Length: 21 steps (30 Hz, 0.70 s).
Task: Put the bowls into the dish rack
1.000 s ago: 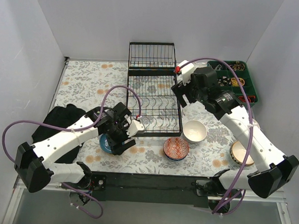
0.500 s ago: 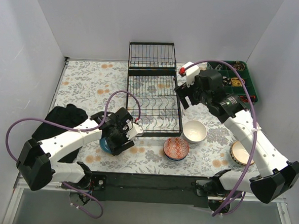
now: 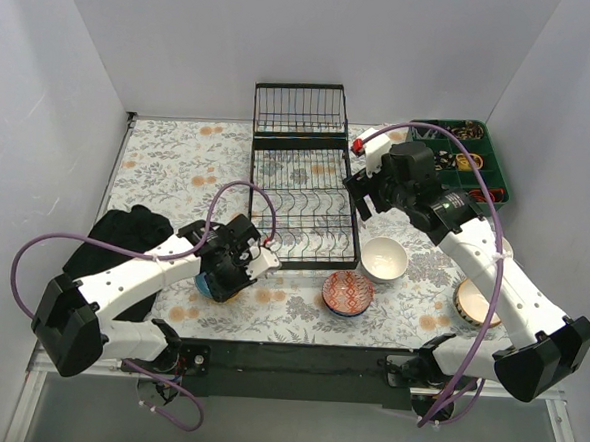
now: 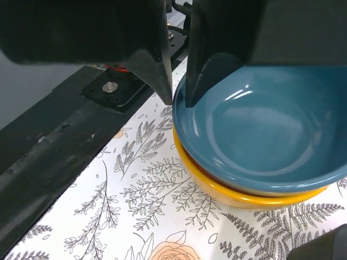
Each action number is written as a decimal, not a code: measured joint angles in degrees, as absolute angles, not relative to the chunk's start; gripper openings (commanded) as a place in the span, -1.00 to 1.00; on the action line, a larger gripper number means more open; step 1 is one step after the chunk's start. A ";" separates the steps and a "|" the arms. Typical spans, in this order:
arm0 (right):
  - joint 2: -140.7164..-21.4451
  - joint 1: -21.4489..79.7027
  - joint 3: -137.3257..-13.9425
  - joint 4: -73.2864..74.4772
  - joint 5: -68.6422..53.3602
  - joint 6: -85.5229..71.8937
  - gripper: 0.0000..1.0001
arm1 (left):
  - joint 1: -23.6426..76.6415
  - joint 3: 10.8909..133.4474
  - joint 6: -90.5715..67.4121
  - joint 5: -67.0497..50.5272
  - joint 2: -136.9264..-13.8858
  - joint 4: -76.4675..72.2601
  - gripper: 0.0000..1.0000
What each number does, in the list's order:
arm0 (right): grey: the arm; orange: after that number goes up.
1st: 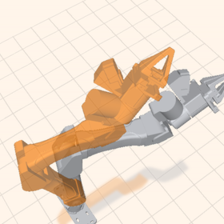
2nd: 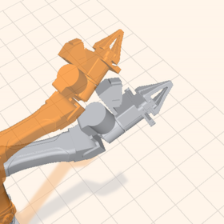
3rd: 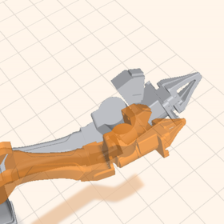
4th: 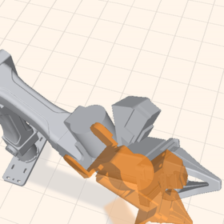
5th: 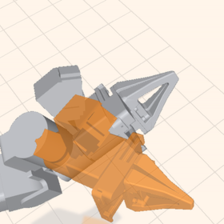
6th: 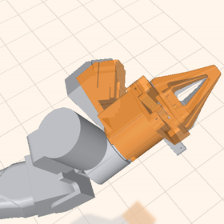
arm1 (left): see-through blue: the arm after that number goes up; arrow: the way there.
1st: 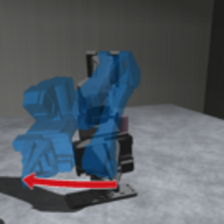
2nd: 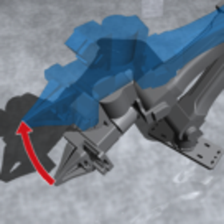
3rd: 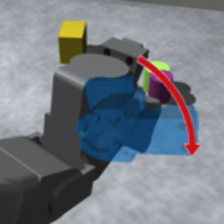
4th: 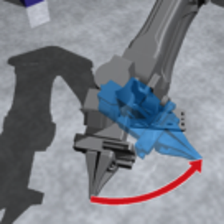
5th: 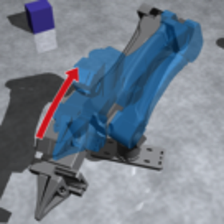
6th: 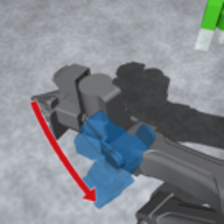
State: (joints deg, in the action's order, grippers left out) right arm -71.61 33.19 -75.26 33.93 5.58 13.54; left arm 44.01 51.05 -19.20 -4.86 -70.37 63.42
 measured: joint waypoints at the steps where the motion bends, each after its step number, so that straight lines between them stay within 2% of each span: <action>1: -71.61 33.10 -75.26 33.93 5.58 13.56 0.75 | 44.01 51.42 -19.18 -4.91 -70.35 63.92 -0.83; 8: -71.61 32.99 -75.26 33.93 5.58 13.54 0.75 | 44.01 58.02 -19.07 -6.00 -69.78 68.58 -1.00; 21: -71.61 32.99 -75.26 33.93 5.41 13.43 0.74 | 44.01 66.37 -19.07 -8.84 -70.39 72.23 -1.00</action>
